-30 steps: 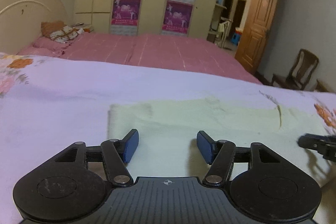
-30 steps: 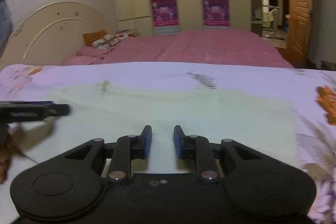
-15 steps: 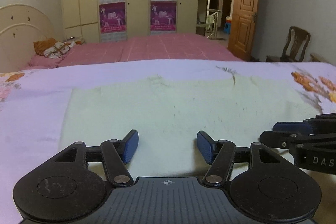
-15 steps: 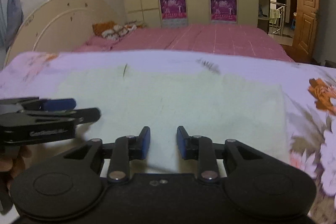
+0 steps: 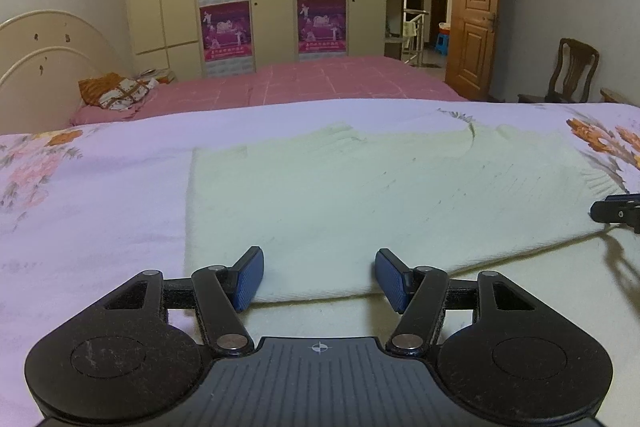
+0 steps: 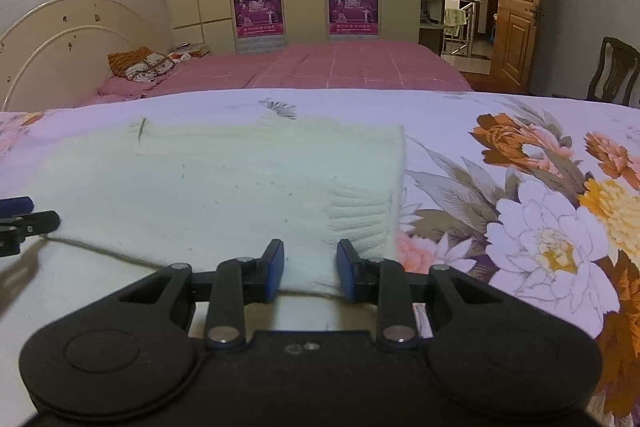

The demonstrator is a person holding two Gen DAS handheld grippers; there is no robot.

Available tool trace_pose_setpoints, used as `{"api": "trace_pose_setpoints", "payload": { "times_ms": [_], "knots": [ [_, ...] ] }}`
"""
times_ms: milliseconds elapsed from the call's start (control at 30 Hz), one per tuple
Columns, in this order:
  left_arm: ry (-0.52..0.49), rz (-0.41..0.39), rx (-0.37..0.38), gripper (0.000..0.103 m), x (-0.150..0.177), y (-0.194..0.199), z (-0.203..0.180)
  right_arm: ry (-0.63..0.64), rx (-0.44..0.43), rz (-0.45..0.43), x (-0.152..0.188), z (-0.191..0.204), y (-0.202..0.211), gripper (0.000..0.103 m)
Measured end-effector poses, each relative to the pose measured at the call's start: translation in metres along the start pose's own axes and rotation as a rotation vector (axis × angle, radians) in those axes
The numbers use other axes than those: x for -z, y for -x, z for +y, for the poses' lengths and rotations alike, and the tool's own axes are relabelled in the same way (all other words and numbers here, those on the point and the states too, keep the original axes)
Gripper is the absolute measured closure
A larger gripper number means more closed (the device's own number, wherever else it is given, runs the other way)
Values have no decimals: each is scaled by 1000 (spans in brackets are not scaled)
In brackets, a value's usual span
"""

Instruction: Fold small clothes

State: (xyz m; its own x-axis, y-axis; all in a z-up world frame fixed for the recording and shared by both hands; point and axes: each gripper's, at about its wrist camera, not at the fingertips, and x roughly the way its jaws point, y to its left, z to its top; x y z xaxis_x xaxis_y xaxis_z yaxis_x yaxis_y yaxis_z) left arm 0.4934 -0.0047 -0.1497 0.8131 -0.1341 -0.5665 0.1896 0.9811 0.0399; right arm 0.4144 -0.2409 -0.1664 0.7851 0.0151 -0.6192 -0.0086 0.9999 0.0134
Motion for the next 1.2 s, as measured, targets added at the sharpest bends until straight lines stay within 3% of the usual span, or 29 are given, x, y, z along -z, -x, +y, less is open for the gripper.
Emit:
{"api": "trace_pose_setpoints", "payload": {
  "times_ms": [200, 333, 367, 433, 533, 567, 633, 733, 833, 933, 1000, 1100, 1200],
  "knots": [
    [-14, -5, -4, 41, 0, -4, -3, -8, -18, -22, -4, 5, 3, 72],
    [43, -7, 25, 40, -7, -5, 8, 37, -4, -12, -2, -6, -5, 75],
    [31, -41, 39, 40, -15, -6, 7, 41, -3, -15, -3, -9, -3, 75],
    [-24, -64, 36, 40, -38, -25, 4, 33, -22, -43, -11, -10, -2, 72],
    [-31, -24, 15, 40, -55, -64, 12, 20, -10, -85, -31, -9, -17, 71],
    [-17, -4, -8, 40, -55, -77, 18, 2, 8, -85, -35, -11, -25, 71],
    [54, 11, 21, 39, -49, -92, 32, -7, 30, -57, -36, -16, -43, 71],
    [87, 5, 22, 39, -49, -87, 36, -12, 15, -50, -27, -20, -50, 70],
    [47, -63, 43, 39, -44, -59, 26, 2, 36, -56, -30, -16, -39, 69],
    [56, -14, 95, 39, -22, -52, 19, 43, 4, -91, -26, -9, -25, 63],
    [21, -12, 67, 38, -17, -52, 15, 63, -10, -32, -15, -7, -35, 57],
    [-7, 13, 46, 37, -19, -48, 12, 63, 7, -29, -18, -4, -34, 57],
    [-45, 15, 30, 37, -17, -13, 2, 1, 5, -14, -27, -6, -14, 58]
  ]
}}
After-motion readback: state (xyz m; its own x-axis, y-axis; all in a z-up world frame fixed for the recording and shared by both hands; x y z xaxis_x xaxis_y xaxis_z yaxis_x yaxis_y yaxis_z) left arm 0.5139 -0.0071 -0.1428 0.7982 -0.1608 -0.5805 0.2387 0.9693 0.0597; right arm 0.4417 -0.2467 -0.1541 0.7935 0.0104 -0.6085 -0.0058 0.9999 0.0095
